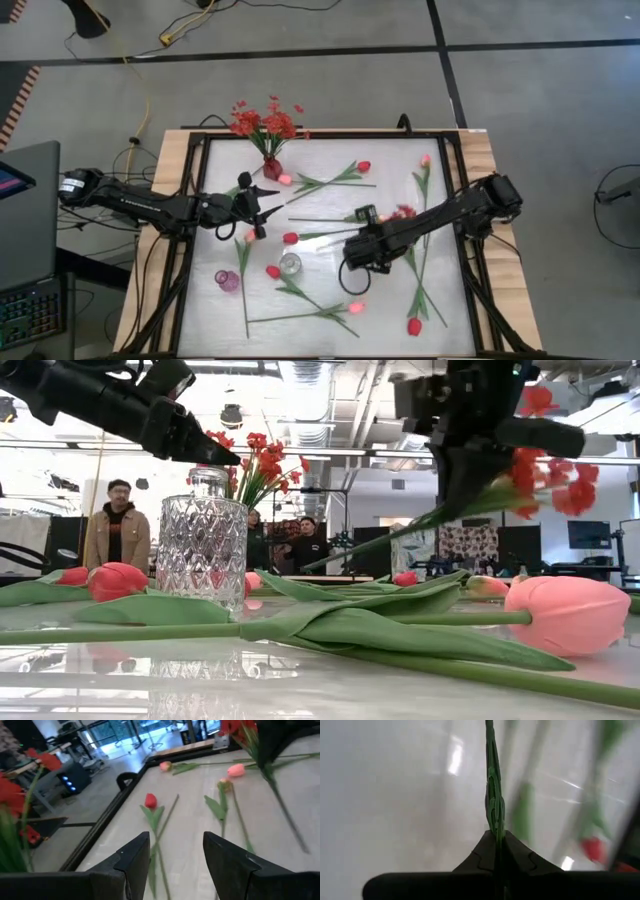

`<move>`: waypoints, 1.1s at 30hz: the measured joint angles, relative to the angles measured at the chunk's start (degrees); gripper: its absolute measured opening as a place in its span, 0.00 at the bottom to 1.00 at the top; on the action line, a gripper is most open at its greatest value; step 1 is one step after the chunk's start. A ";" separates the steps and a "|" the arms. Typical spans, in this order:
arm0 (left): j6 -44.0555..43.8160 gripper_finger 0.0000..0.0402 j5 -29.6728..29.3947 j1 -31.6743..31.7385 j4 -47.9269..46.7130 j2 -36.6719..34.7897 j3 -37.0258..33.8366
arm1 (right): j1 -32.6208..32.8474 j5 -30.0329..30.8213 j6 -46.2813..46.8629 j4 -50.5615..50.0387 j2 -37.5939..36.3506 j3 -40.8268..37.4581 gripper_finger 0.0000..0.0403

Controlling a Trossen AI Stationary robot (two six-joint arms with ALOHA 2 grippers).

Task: Sort flowers into vase by color
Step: Put the orange flowers into the red vase

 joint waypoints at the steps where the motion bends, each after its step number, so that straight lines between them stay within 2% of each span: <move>1: -0.05 0.43 -0.50 0.12 0.63 0.00 0.00 | -0.25 2.23 -0.92 -1.65 -0.36 0.00 0.10; 5: -0.45 0.43 -1.69 0.18 3.59 0.00 0.00 | -1.22 12.16 -8.76 -4.01 -1.63 0.00 0.10; 10: -4.57 0.43 -0.10 0.23 5.66 0.02 1.22 | -2.30 28.51 -23.80 0.67 -1.60 0.02 0.10; 12: -9.14 0.43 1.77 0.95 5.20 0.00 2.93 | -2.86 33.14 -30.49 5.47 -1.63 0.09 0.10; 15: -15.53 0.43 7.60 2.66 2.77 0.01 5.56 | -3.57 36.65 -40.88 13.20 -1.63 0.09 0.10; 17: -18.25 0.43 11.14 3.56 1.74 0.30 7.28 | -4.05 36.95 -47.73 19.09 -1.63 0.09 0.10; 21: -21.80 0.43 12.53 4.82 -3.47 1.40 10.77 | -4.47 36.40 -60.50 32.09 -1.63 0.09 0.10; 25: -24.84 0.43 12.74 5.99 -9.32 3.42 13.61 | -4.54 31.10 -71.60 43.78 -1.63 0.09 0.10; 28: -26.77 0.43 15.48 7.09 -12.06 4.96 14.82 | -4.53 27.67 -76.44 49.37 -1.63 0.09 0.10; 33: -29.85 0.43 23.88 9.32 -11.72 5.60 14.91 | -4.53 23.92 -79.42 53.17 -1.65 0.09 0.10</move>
